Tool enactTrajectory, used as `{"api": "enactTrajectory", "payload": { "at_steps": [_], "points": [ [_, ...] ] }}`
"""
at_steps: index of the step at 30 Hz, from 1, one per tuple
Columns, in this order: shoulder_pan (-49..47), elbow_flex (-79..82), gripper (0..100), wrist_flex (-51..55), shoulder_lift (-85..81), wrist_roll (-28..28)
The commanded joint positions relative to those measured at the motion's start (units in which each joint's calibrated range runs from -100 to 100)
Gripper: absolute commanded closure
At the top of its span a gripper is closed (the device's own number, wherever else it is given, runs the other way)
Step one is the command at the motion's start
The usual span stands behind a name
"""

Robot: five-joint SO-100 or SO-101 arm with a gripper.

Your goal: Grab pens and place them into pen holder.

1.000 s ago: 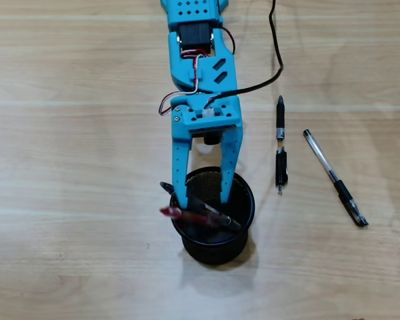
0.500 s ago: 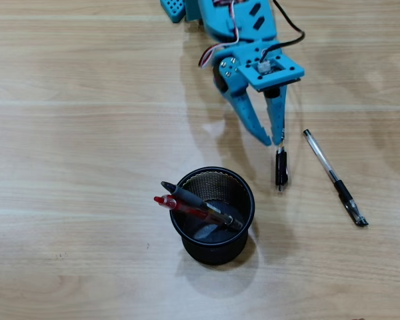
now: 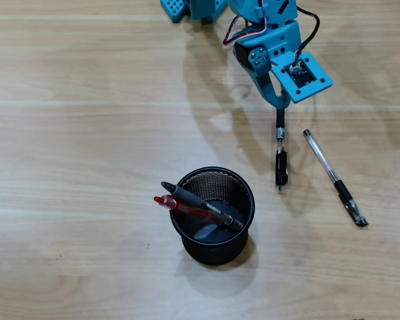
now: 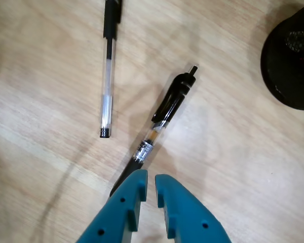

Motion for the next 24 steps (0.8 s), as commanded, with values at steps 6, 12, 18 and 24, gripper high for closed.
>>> {"api": "enactTrajectory", "payload": {
  "at_steps": [6,12,18,24],
  "points": [
    [0.19,-29.07,98,20.72,15.11,-0.28],
    [-1.36,-36.82,98,25.45,24.61,-4.86],
    [-3.17,-36.91,98,25.37,28.05,-8.21],
    [-3.45,-36.91,98,22.1,30.15,-8.26]
  ]
}}
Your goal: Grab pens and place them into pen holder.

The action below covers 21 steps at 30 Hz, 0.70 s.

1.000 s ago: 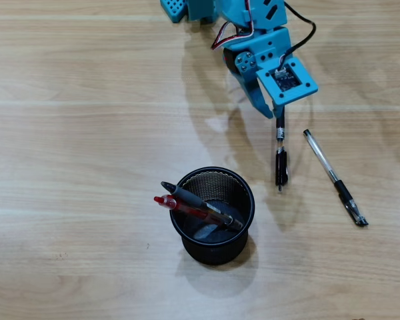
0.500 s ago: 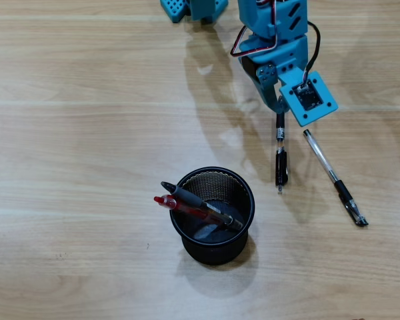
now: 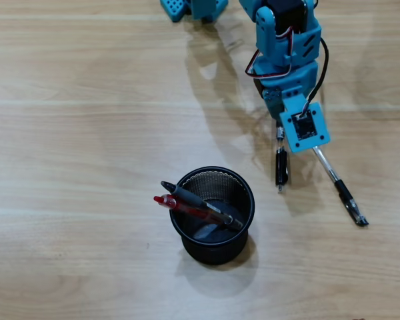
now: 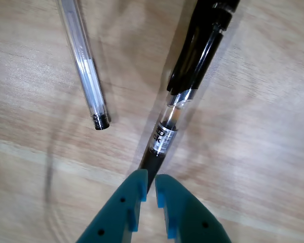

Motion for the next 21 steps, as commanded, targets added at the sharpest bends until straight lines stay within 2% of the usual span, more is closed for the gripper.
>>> {"api": "enactTrajectory", "payload": {
  "at_steps": [1,4,7,12,21],
  "points": [
    [-0.47,-2.92,98,-4.28,0.38,-0.26],
    [-0.47,-2.82,94,-6.0,1.13,-0.26],
    [-1.47,-2.92,79,-6.0,1.55,-0.31],
    [-1.65,-2.19,78,-6.0,1.64,-2.09],
    [-1.74,-2.64,78,-6.09,4.49,-2.09]
  ]
}}
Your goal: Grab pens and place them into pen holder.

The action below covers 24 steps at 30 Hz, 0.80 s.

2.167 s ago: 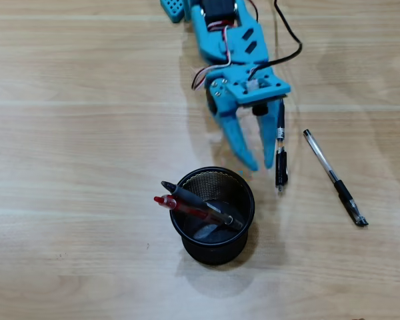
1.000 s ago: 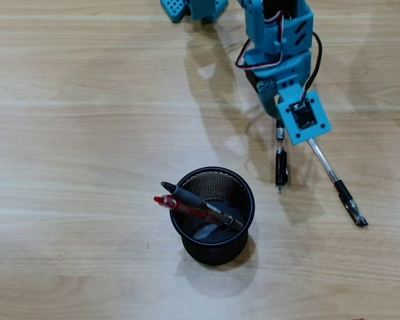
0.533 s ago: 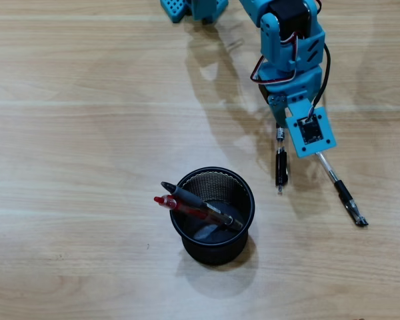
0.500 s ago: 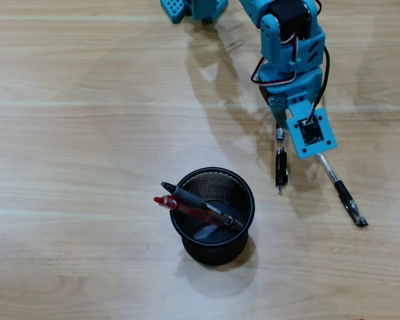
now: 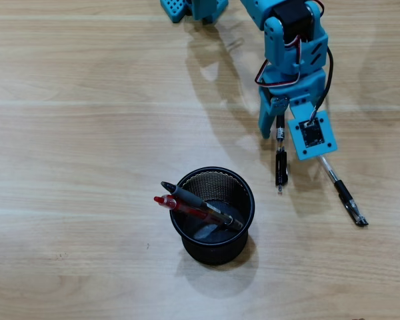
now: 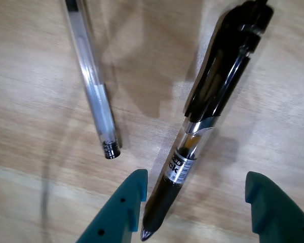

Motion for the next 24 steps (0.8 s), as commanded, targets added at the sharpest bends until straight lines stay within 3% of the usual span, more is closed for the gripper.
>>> {"api": "enactTrajectory", "payload": {
  "at_steps": [1,17,24],
  "points": [
    [-0.21,-2.73,78,-0.73,1.52,-0.22],
    [-0.3,-2.28,79,-6.75,8.07,-1.69],
    [-0.03,-2.19,94,-6.67,7.98,-3.47]
  ]
}}
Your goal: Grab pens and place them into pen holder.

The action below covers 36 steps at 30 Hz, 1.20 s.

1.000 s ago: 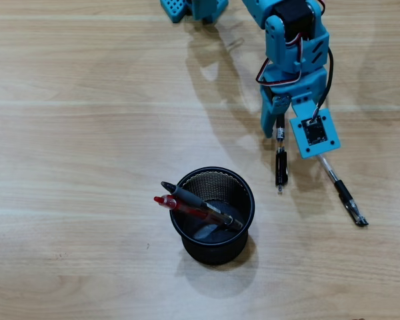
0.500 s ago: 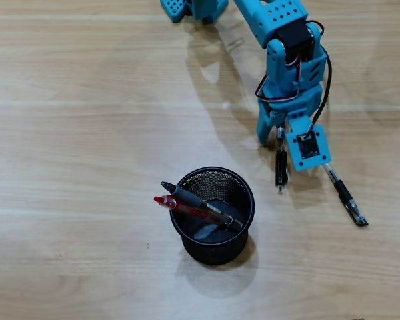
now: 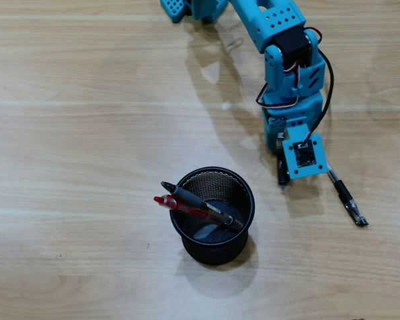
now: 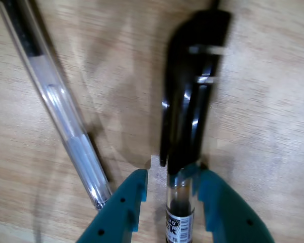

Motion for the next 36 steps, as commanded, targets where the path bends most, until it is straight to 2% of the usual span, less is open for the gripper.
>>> {"api": "enactTrajectory", "payload": {
  "at_steps": [1,11,14,17,23,28,36],
  "points": [
    [-0.39,-0.77,95,0.34,0.01,-0.35],
    [0.34,-2.94,98,4.56,-1.92,-0.15],
    [1.61,-6.63,98,4.99,-6.2,0.26],
    [3.43,-7.89,98,4.99,-11.24,3.15],
    [5.06,-7.98,98,8.61,-19.56,4.07],
    [8.15,-8.89,98,9.21,-28.55,10.72],
    [9.24,-9.52,98,6.28,-35.02,16.01]
  ]
}}
